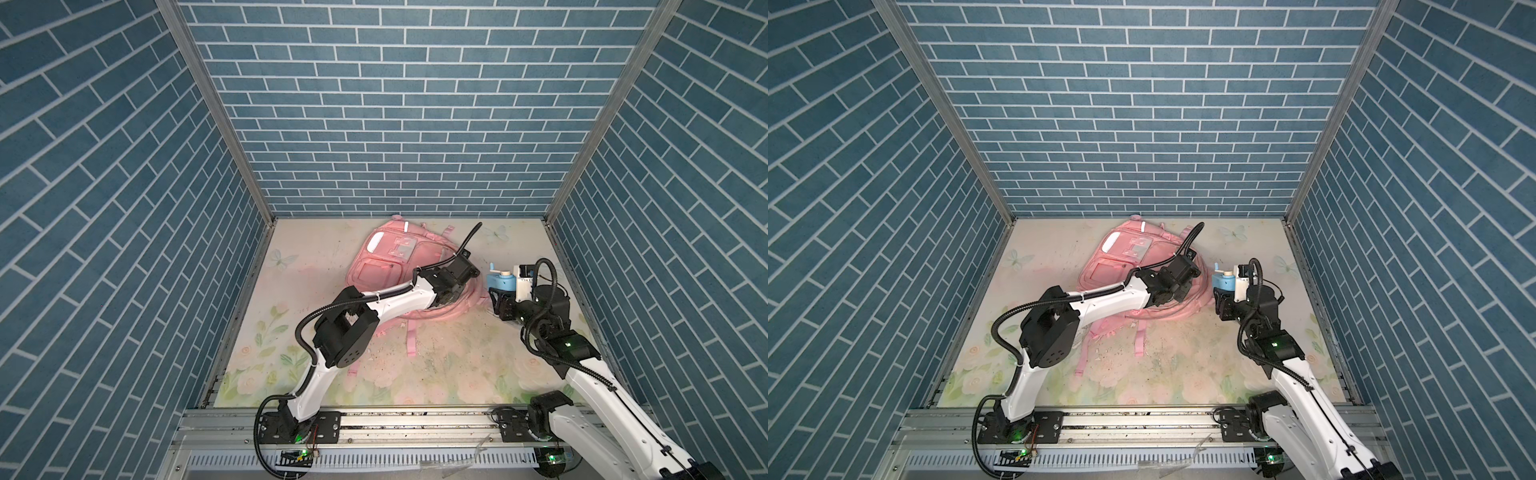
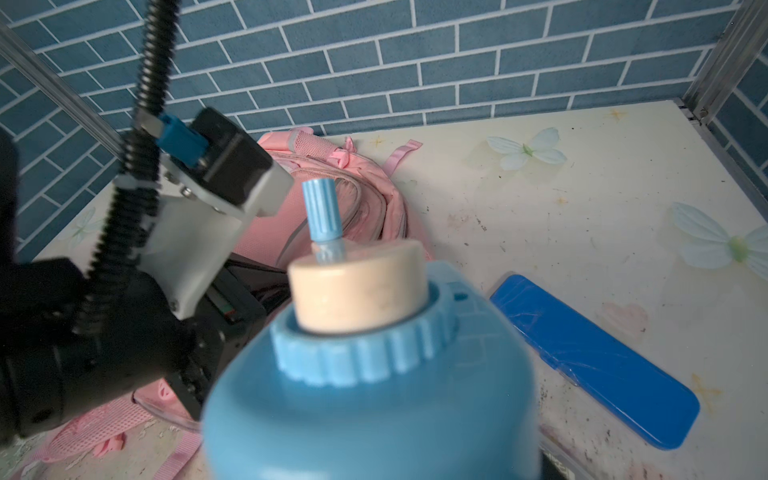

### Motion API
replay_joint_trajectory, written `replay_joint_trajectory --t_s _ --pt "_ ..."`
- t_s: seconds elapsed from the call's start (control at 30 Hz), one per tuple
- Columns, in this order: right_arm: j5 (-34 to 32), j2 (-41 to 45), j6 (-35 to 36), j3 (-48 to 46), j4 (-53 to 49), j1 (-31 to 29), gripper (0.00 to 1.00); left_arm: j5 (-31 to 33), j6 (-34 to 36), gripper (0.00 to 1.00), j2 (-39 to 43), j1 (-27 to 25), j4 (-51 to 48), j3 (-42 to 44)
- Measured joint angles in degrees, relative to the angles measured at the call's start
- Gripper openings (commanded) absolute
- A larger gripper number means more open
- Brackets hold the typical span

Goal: Pack the student bag
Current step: 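Lower the sharpener into the backpack with right gripper while left holds bag edge, then open the right gripper to release the sharpener and lift out of the bag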

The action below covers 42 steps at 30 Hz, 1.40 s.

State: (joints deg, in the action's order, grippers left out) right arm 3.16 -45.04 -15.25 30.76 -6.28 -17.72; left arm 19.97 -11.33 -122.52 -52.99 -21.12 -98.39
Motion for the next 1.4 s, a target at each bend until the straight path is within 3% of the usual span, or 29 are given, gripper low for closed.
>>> replay_joint_trajectory --t_s 0.47,0.73,0.87,1.03,1.17,1.33,1.4 --pt "4.3 -9.0 -1.2 5.9 -2.3 0.0 0.29 -4.8 -2.7 0.0 14.8 5.9 -1.9 2.8" --pt "10.9 -12.6 -10.8 6.0 3.9 -0.2 0.28 -6.9 -3.8 0.0 17.9 7.3 -1.8 4.0" --pt "13.9 -19.8 -16.8 6.6 9.8 -1.7 0.28 -8.6 -4.8 0.0 19.5 8.5 -1.7 4.0" --pt "18.9 -36.5 -24.0 14.3 14.7 -4.6 0.31 -10.6 -6.1 0.0 20.3 8.5 -1.0 4.2" --pt "21.9 -49.4 -26.9 23.4 17.9 -7.1 0.39 -11.9 -7.2 0.0 20.7 8.4 -0.3 4.6" --pt "27.2 -60.3 -28.4 33.2 18.8 -9.6 0.79 -12.4 -8.1 0.0 21.8 8.5 2.1 7.0" --pt "28.8 -61.8 -28.0 34.7 18.2 -10.1 0.81 -12.4 -8.4 0.0 22.4 8.5 3.0 7.9"
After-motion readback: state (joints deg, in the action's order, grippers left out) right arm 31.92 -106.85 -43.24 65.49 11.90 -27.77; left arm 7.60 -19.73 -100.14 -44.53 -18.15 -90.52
